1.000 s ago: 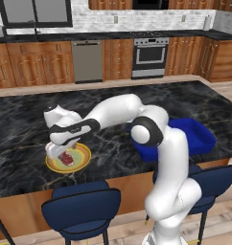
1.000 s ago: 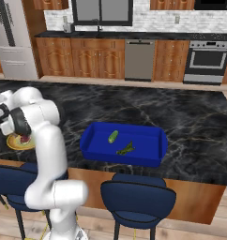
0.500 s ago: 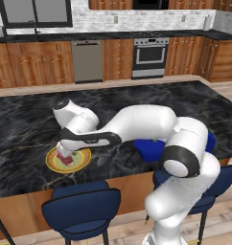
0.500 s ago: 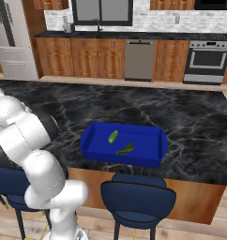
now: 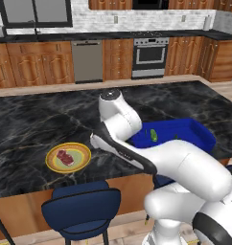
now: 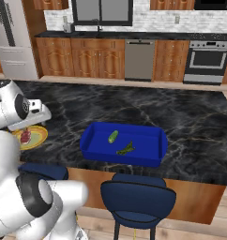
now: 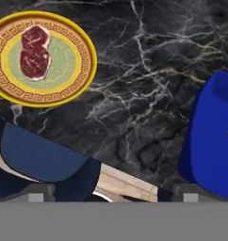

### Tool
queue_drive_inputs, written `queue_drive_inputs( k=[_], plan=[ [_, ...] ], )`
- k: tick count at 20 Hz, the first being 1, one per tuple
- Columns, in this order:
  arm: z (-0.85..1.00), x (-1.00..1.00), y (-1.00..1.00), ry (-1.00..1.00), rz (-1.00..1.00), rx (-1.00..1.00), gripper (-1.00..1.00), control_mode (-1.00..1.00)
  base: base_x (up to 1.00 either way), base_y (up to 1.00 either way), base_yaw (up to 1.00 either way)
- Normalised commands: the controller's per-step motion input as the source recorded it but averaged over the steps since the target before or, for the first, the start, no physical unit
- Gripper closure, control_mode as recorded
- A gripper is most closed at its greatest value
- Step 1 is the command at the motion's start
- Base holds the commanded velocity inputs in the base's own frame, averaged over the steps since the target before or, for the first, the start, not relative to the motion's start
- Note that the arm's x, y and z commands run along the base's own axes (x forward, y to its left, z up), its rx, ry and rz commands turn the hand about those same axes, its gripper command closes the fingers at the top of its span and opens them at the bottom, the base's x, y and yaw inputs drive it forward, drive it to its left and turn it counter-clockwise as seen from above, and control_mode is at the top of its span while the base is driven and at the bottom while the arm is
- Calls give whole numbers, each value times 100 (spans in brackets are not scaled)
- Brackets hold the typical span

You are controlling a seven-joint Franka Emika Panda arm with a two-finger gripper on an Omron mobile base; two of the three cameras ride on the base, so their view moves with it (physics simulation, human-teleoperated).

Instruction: Create a steak meal by picking up the steak and asparagus from the tray and placing them on the plate. Leave the cucumber on the tray.

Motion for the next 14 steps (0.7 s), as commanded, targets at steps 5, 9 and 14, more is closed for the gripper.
queue_drive_inputs(
  k=[5,9,14],
  plan=[
    [24,-4,-100,2,-13,6,-100,-100,0,0,0],
    [0,0,-100,11,-21,0,-100,-100,0,0,0],
    [4,0,-100,11,-23,1,-100,-100,0,0,0]
  ],
)
